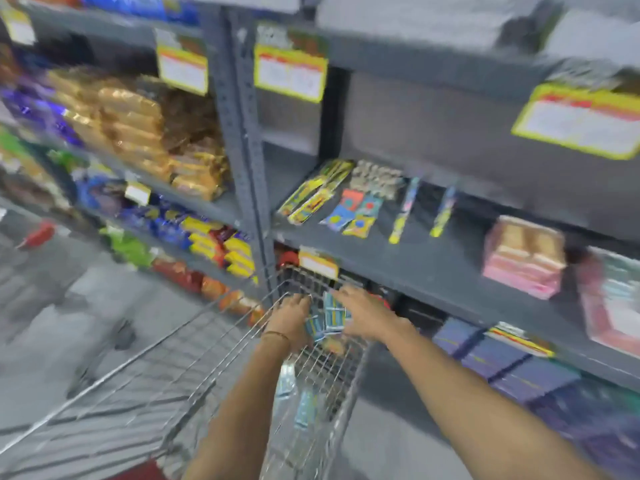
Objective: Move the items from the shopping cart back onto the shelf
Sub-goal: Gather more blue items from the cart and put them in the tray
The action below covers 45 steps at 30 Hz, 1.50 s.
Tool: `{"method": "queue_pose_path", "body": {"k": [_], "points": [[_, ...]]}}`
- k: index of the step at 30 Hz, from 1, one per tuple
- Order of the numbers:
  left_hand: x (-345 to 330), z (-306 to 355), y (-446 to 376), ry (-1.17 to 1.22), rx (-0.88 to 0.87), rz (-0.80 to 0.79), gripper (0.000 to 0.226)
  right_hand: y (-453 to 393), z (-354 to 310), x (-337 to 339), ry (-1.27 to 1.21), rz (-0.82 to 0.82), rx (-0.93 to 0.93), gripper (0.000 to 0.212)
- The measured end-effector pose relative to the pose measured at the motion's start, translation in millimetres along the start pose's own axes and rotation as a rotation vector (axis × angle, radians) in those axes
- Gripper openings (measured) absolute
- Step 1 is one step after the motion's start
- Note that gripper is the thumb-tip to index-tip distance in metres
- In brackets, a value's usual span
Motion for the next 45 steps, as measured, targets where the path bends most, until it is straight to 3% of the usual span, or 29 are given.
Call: {"method": "queue_pose_path", "body": {"k": [4, 7, 13, 19, 23, 31, 36, 42, 45], "points": [[59.6, 117.7, -1.9, 0.002, -0.294, 0.032, 0.078, 74.4, 57.9, 74.3, -0.034, 0.106, -0.120, 0.091], [81.1, 200.7, 4.3, 0.032, -0.455, 0.026, 0.079, 136.2, 101.8, 113.4, -0.046, 0.207, -0.219, 0.084], [72.2, 390.0, 34.1, 0.002, -0.711, -0.051, 0.078, 295.7, 209.0, 149.0, -0.089, 0.330, -0.442, 0.082], [21.4, 523.9, 55.7, -0.091, -0.827, -0.173, 0.080, 402.3, 306.2, 135.9, -0.095, 0.243, -0.602, 0.071], [-15.7, 559.4, 48.5, -0.151, -0.782, -0.244, 0.076, 424.3, 342.6, 116.2, -0.137, 0.160, -0.635, 0.073], [-35.9, 575.7, 37.4, -0.148, -0.707, -0.345, 0.063, 421.6, 373.8, 108.2, -0.253, 0.144, -0.636, 0.063], [-31.2, 571.0, 34.0, -0.082, -0.669, -0.253, 0.047, 418.4, 380.6, 103.1, -0.318, 0.181, -0.686, 0.057], [-42.8, 566.6, 33.2, -0.337, -0.707, -0.112, 0.040, 402.2, 373.8, 89.4, -0.113, 0.081, -0.738, 0.034], [-48.4, 571.2, 34.2, -0.417, -0.740, -0.037, 0.036, 400.7, 373.6, 87.2, -0.076, 0.120, -0.784, 0.031]]}}
Point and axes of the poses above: each hand's wrist, its own y-axis away from the middle knuckle, its own x-axis out of the back of the hand, z = x × y, the point moved 10 cm from there along -y, towards the middle knuckle, and after that the axes turned 12 degrees about x, right-handed, at the moved point
